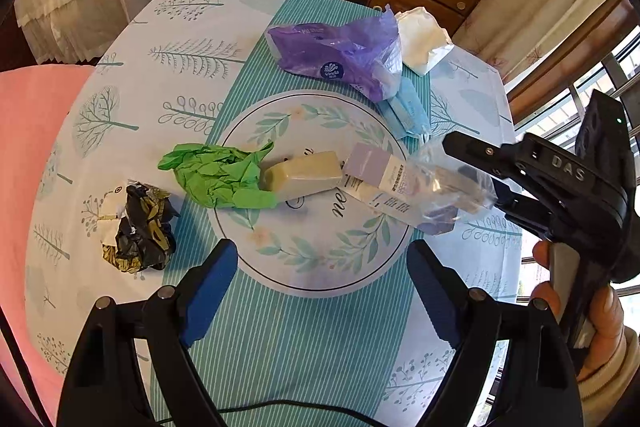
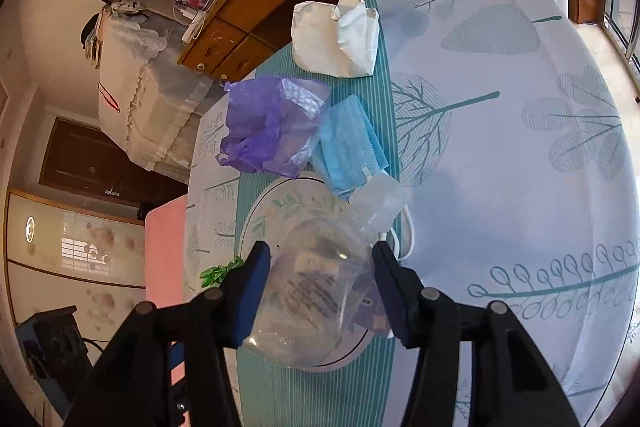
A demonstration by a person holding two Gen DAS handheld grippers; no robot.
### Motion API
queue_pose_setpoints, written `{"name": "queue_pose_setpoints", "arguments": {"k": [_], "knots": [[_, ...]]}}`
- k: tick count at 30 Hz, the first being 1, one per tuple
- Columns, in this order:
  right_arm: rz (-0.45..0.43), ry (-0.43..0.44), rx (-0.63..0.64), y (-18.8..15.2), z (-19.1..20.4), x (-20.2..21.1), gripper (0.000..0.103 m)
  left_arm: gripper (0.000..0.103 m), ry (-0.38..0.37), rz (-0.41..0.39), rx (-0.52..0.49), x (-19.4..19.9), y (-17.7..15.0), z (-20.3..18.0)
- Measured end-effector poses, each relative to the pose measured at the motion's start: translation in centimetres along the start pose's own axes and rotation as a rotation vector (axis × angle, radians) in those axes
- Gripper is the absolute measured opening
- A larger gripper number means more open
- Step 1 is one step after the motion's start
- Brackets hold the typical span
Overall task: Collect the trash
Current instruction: 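Grasp the clear plastic bottle with the right tool while the left tool grasps the purple-white box, then lower the bottle and purple-white box over the bin and open both tools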
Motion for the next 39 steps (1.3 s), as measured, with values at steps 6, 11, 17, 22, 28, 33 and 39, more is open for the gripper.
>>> {"name": "queue_pose_setpoints", "arguments": {"k": [6,11,17,22,28,33,39], "knots": [[-0.051,-0.019,0.010,-0.1,-1.7,3.2,0.052,0.085,-0.038,0.020,-0.021,-0.6,0.6,-1.6],[-0.095,-0.093,0.036,0.4,-3.3,4.9,0.052,0.085,-0.089,0.067,-0.001,-2.0,2.1,-3.7],[-0.134,-0.131,0.030,1.0,-5.0,5.9,0.052,0.085,-0.063,0.117,0.127,-5.2,4.8,-6.1],[-0.148,-0.158,0.059,1.4,-5.4,6.3,0.052,0.085,-0.001,0.137,0.258,-7.6,6.0,-6.7],[-0.133,-0.171,0.071,1.0,-5.8,6.1,0.052,0.080,0.066,0.181,0.259,-10.1,5.1,-7.4],[-0.101,-0.176,0.080,-0.1,-6.0,5.6,0.052,0.055,0.018,0.232,0.237,-11.3,3.4,-7.8],[-0.058,-0.180,0.107,-2.3,-5.1,4.7,0.052,0.033,-0.032,0.224,0.178,-10.7,1.6,-7.1]]}}
Point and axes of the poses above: each gripper's, at about its wrist camera, not at the fingertips, and x roughly against the way its jaws point, z to its left, y to its top, the point moved 5 cm from there along -x, roughly the way its jaws point, and after that the axes turned 8 degrees about z, right-handed, at the moved point
